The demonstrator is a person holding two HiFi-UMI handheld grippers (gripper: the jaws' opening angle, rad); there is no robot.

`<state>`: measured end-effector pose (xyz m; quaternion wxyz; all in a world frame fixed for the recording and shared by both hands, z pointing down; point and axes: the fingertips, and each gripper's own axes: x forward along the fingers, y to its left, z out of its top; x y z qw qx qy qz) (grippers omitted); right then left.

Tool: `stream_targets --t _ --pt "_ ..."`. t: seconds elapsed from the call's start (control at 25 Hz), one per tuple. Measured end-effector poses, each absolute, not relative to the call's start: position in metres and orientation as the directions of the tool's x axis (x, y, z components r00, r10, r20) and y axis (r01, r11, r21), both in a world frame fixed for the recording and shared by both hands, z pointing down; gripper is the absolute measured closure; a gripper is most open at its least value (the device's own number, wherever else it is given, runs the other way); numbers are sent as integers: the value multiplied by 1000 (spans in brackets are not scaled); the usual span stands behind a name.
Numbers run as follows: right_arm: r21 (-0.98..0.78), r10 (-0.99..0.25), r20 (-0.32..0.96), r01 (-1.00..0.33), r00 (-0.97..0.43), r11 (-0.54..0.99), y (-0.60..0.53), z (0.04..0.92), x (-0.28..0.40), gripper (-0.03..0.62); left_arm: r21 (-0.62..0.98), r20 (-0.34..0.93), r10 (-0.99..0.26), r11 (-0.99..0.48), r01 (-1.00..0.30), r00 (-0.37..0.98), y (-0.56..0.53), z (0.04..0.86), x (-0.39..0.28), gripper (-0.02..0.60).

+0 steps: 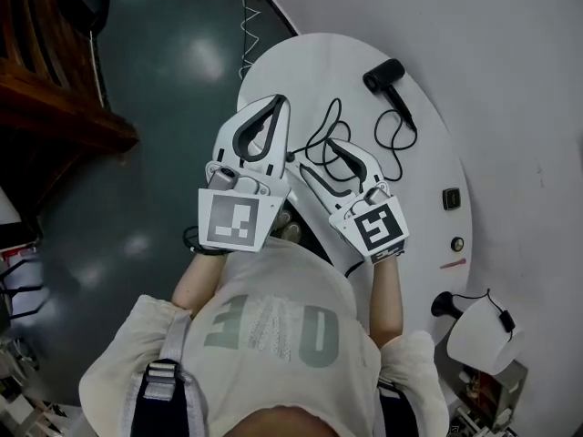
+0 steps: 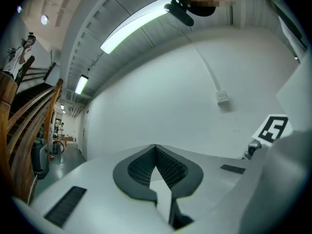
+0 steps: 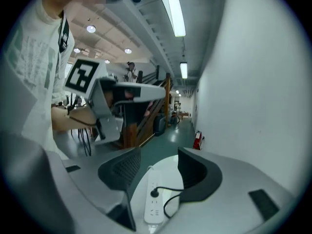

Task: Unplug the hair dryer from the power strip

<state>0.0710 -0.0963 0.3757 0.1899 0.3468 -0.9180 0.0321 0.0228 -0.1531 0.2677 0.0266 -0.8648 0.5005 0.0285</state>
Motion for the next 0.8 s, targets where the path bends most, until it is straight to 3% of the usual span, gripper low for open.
stream_targets --t 0.2,0.4,0.8 --pt "41 -493 612 -598 -618 800 -92 477 70 321 -7 -57 -877 -477 -879 477 -152 279 13 575" --pt "44 -380 767 -550 -517 834 -91 552 80 319 -9 -37 -882 -470 -882 470 -151 289 10 575" --pt "-51 -288 840 -595 -460 802 -91 598 78 344 6 18 -878 -478 -878 478 -159 311 12 575"
